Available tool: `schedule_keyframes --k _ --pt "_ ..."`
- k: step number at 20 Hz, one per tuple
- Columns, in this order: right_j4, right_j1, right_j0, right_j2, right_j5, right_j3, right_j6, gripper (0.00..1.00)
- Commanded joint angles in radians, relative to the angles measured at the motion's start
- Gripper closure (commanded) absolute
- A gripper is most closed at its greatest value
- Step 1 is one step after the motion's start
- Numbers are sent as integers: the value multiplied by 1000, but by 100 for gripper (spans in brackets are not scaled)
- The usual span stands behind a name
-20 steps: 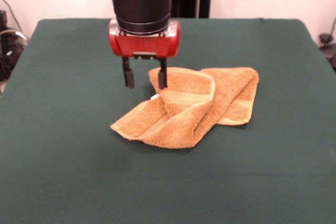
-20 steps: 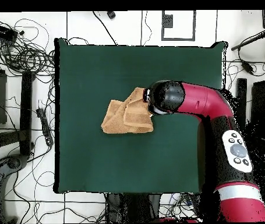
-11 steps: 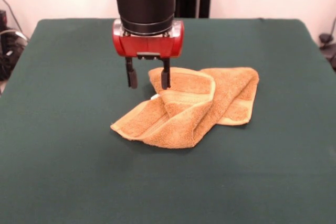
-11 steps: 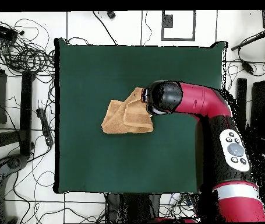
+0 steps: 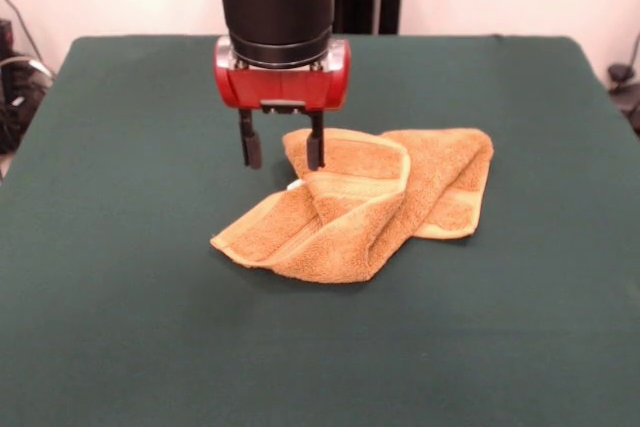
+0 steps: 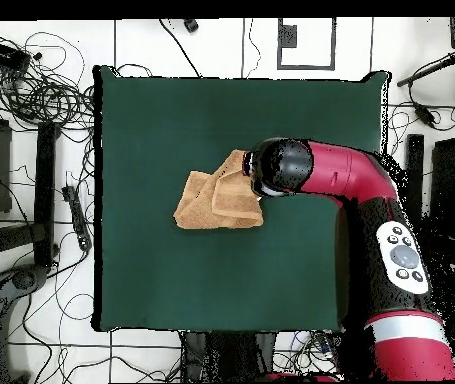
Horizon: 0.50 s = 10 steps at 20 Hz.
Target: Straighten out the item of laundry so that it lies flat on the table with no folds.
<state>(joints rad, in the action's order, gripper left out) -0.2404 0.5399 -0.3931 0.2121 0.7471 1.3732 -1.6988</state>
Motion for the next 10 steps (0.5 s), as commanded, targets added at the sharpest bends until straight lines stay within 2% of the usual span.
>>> schedule_keyframes --k 1,10 --pt "16 -73 57 59 74 42 -43 0" --pt "16 -64 69 48 74 50 -53 0"
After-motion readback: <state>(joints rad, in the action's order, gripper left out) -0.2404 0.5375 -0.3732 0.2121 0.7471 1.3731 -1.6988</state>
